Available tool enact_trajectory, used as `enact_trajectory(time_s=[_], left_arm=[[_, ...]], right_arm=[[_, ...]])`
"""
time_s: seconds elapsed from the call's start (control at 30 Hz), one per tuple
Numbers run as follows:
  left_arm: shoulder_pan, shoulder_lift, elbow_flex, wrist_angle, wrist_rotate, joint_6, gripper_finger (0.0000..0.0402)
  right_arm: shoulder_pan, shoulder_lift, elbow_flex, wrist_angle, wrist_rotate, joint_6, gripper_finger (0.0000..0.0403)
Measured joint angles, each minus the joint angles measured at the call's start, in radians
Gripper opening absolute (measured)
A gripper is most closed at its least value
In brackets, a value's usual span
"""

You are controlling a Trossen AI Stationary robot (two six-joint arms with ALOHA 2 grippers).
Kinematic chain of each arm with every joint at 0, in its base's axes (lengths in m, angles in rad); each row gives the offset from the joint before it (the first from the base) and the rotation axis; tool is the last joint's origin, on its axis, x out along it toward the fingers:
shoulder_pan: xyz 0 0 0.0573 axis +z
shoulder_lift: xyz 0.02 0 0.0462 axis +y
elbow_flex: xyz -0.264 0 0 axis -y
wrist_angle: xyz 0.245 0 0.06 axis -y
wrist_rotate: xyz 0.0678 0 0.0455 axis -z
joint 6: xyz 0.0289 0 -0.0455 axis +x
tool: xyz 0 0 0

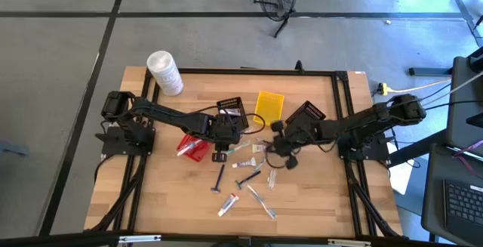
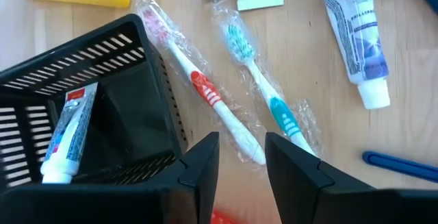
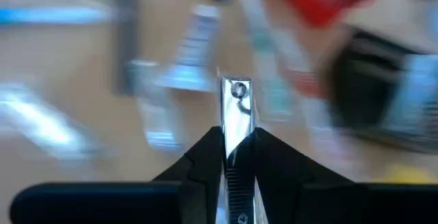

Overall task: Pick & Place Travel size toiletries
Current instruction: Put the nail cutter into the yellow bin, then put the razor into the right black bin

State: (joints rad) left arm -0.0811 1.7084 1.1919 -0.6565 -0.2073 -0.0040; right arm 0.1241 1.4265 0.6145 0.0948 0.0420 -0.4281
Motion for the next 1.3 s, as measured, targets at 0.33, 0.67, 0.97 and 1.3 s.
enact_trajectory(time_s=[0.33, 0.67, 0.97, 1.3], left_arm=[[0.0, 0.0, 0.0, -0.01, 0.0, -0.001, 0.0114], [-0.002, 0.0, 0.0, -0.018, 0.0, -0.027, 0.0114], [-0.002, 0.0, 0.0, -0.02, 0.0, -0.035, 0.0114], [-0.002, 0.0, 0.0, -0.046, 0.0, -0.047, 0.0114]], right_arm=[[-0.274, 0.008, 0.196, -0.18, 0.212, -0.049, 0.0051], [-0.431, 0.134, 0.174, -0.099, 0.074, -0.024, 0.0095], [-0.436, 0.194, 0.18, -0.095, 0.144, -0.03, 0.0097], [-0.338, 0.161, 0.298, -0.117, -0.034, 0.076, 0.014]])
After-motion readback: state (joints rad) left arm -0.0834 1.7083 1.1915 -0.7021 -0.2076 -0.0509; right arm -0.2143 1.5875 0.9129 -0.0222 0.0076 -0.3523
